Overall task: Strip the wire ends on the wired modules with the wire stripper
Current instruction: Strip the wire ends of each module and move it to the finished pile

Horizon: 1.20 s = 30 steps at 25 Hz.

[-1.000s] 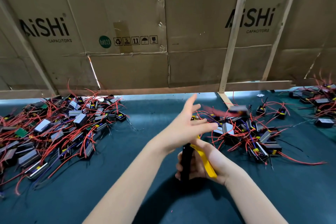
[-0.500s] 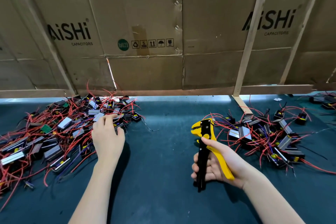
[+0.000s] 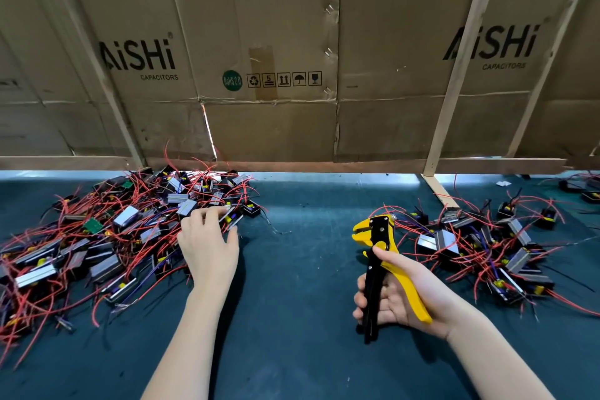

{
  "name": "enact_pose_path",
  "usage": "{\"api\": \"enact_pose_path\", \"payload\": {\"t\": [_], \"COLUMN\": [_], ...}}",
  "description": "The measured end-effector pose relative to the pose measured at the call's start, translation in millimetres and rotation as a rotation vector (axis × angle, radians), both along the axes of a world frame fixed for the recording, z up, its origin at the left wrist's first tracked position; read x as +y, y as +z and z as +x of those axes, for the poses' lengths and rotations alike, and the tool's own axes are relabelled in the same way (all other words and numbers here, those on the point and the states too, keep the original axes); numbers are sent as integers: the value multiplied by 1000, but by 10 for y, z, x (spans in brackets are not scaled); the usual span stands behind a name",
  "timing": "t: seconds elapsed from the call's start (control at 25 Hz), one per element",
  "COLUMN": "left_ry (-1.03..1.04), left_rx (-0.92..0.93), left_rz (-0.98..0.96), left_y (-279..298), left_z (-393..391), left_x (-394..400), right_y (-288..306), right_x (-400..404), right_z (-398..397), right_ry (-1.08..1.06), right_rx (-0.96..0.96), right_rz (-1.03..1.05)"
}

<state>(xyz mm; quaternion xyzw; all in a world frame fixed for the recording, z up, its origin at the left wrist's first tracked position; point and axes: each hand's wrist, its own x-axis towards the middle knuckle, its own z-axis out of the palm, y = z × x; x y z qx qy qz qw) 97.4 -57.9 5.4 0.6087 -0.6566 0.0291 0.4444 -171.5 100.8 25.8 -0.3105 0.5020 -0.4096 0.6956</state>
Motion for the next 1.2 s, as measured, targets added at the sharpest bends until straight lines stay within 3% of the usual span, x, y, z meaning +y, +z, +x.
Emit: {"api": "enact_pose_path", "payload": {"t": [0.08,0.16,0.24,0.32,0.4,0.6,0.84,1.2], "left_ry": [-216,-479,-629,-643,-605,-580,-691,-676], "left_rx": [175,315,136,-194,-310,-136,44,124], "left_rz": [-59,15,127,209,292,315,376,321], "left_y": [54,80,37,-50,-87,-71,-17,-69], "left_z": [-98,-243,-369,-454,-484,-531,-650,-783], "left_x": [65,174,256,283,292,348,427,457], "right_y": [-3,-11,-6,-6,-6,-16,-1,43], "right_x": [1,-6,-10,-13,-11,-16,-49,-123], "right_z": [-1,-2,3,0,-4,-11,-23,-36], "right_ry": [1,-1,0,2,4,26,146,224], "right_rx": [1,3,4,-3,-7,-4,51,67], "right_rz": [-1,-1,3,3,3,-4,16,80]}}
